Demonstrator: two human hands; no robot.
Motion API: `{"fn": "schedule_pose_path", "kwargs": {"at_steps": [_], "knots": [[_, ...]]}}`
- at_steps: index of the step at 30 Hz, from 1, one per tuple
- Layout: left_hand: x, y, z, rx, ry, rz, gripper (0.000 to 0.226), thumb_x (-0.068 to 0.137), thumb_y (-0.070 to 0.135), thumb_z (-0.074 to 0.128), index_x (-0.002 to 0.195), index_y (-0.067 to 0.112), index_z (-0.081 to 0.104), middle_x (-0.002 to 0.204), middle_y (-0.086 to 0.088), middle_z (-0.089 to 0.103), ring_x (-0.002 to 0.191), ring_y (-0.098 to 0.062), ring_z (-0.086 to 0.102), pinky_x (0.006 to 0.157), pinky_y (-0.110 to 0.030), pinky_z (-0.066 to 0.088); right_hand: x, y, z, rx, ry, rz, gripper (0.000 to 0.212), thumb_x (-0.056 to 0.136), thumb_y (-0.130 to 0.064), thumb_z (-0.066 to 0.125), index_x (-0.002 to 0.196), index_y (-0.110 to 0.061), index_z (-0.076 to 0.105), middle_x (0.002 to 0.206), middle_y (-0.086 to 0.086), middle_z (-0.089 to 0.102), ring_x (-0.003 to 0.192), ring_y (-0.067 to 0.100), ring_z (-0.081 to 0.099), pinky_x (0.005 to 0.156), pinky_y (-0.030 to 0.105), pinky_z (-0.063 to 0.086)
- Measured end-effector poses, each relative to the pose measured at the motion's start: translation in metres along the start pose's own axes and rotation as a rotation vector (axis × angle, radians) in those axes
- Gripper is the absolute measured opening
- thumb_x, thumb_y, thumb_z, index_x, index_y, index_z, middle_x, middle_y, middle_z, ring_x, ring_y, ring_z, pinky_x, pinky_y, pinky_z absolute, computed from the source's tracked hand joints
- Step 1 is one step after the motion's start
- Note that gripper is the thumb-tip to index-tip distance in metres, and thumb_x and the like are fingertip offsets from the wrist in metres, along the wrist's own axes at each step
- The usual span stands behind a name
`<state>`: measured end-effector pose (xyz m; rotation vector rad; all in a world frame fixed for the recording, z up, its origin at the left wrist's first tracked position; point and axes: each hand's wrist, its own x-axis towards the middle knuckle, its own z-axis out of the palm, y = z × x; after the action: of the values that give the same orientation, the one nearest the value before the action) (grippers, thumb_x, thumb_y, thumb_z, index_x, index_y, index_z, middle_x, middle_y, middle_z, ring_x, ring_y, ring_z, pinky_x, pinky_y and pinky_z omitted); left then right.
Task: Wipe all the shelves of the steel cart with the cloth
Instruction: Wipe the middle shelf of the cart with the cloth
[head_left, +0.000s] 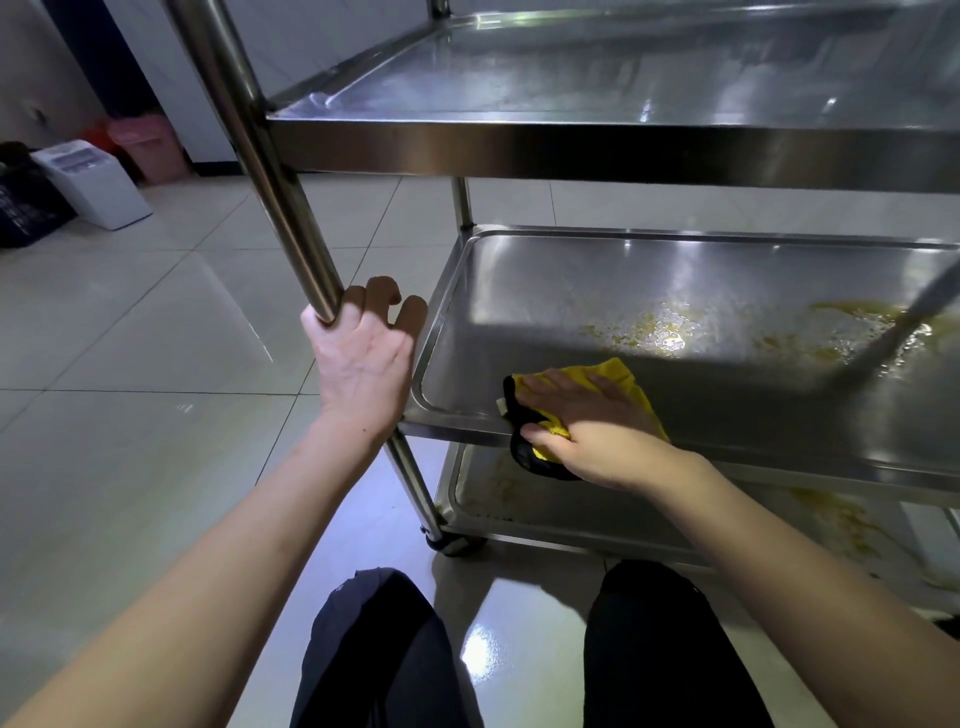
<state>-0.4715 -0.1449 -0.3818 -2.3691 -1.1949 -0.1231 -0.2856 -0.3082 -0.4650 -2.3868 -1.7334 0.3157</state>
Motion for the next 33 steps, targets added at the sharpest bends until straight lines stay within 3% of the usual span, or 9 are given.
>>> {"fn": "schedule_pose_path", "kwargs": {"at_steps": [3,6,11,15,19,21,25,30,33], "knots": [[0.001,0.001,0.000,0.004,-0.008,-0.018,0.021,0.084,0.007,0.059,0.075,0.026,0.059,0.064,0.000,0.021,0.085,-0.026,0.026,0.106,-0.047,0.028,0.017,-0.009,0.004,-0.020,-0.074,-0.006,0.062,0.106,-0.065,0.026,0.164,-0.046,0.014,0.171,-0.024,-0.001,0.158,0.001,-0.005,0.128,0.038,-0.006],[0.000,0.002,-0.002,0.013,-0.006,-0.032,0.031,0.083,0.007,0.060,0.064,0.022,0.041,0.061,-0.001,0.024,0.083,-0.026,0.028,0.105,-0.046,0.029,0.043,-0.024,0.010,-0.090,-0.089,-0.020,0.069,0.104,-0.070,0.014,0.166,-0.041,0.000,0.170,-0.022,-0.014,0.158,0.006,-0.013,0.127,0.043,-0.010],[0.000,0.001,-0.005,0.012,-0.011,-0.005,0.044,0.087,0.008,0.058,0.061,0.015,0.023,0.062,0.000,0.029,0.084,-0.027,0.031,0.108,-0.049,0.029,0.082,-0.029,0.013,-0.115,-0.064,-0.075,0.079,0.099,-0.076,0.006,0.167,-0.035,-0.001,0.173,-0.015,-0.009,0.160,0.012,-0.010,0.128,0.050,-0.006],[0.000,0.001,0.000,0.012,0.011,0.002,0.041,0.084,0.007,0.060,0.060,0.015,0.028,0.059,0.001,0.027,0.082,-0.027,0.029,0.107,-0.049,0.020,0.106,-0.014,0.011,-0.140,0.001,-0.092,0.079,0.100,-0.076,0.014,0.167,-0.035,0.006,0.174,-0.014,-0.001,0.161,0.012,-0.003,0.127,0.050,-0.002],[0.001,-0.001,0.006,-0.009,0.045,0.006,0.050,0.081,0.004,0.060,0.055,0.015,0.019,0.054,0.002,0.023,0.077,-0.025,0.026,0.100,-0.045,0.017,0.131,0.002,0.006,-0.124,0.049,-0.052,0.081,0.100,-0.077,0.016,0.167,-0.032,0.012,0.174,-0.012,0.004,0.161,0.013,0.001,0.128,0.051,0.002],[0.002,-0.001,0.009,0.024,0.018,0.013,0.047,0.082,0.005,0.059,0.055,0.014,0.022,0.054,0.002,0.025,0.078,-0.026,0.027,0.102,-0.045,0.021,0.144,0.009,0.002,-0.111,0.052,-0.011,0.081,0.099,-0.078,0.017,0.167,-0.033,0.013,0.174,-0.012,0.006,0.161,0.013,0.002,0.127,0.051,0.002],[0.003,-0.001,0.004,0.084,-0.052,0.006,0.036,0.085,0.008,0.059,0.056,0.014,0.039,0.054,0.004,0.029,0.078,-0.026,0.029,0.096,-0.045,0.013,0.160,0.016,-0.010,-0.094,0.067,0.048,0.082,0.100,-0.076,0.024,0.166,-0.028,0.017,0.174,-0.006,0.013,0.161,0.015,0.006,0.127,0.053,0.004],[0.003,0.003,-0.003,0.111,-0.095,0.030,0.035,0.086,0.009,0.059,0.059,0.016,0.039,0.060,0.006,0.045,0.082,-0.026,0.032,0.109,-0.051,0.029,0.155,0.016,-0.011,-0.132,0.047,0.021,0.077,0.102,-0.072,0.024,0.164,-0.026,0.023,0.175,-0.003,0.008,0.161,0.018,0.003,0.127,0.056,0.003],[0.001,0.001,-0.006,0.116,-0.098,0.042,0.038,0.086,0.008,0.059,0.058,0.015,0.034,0.060,0.006,0.045,0.082,-0.026,0.032,0.110,-0.052,0.030,0.143,0.015,-0.006,-0.135,0.051,-0.024,0.077,0.102,-0.072,0.023,0.164,-0.027,0.022,0.175,0.001,0.009,0.161,0.021,0.004,0.127,0.055,0.001]]}}
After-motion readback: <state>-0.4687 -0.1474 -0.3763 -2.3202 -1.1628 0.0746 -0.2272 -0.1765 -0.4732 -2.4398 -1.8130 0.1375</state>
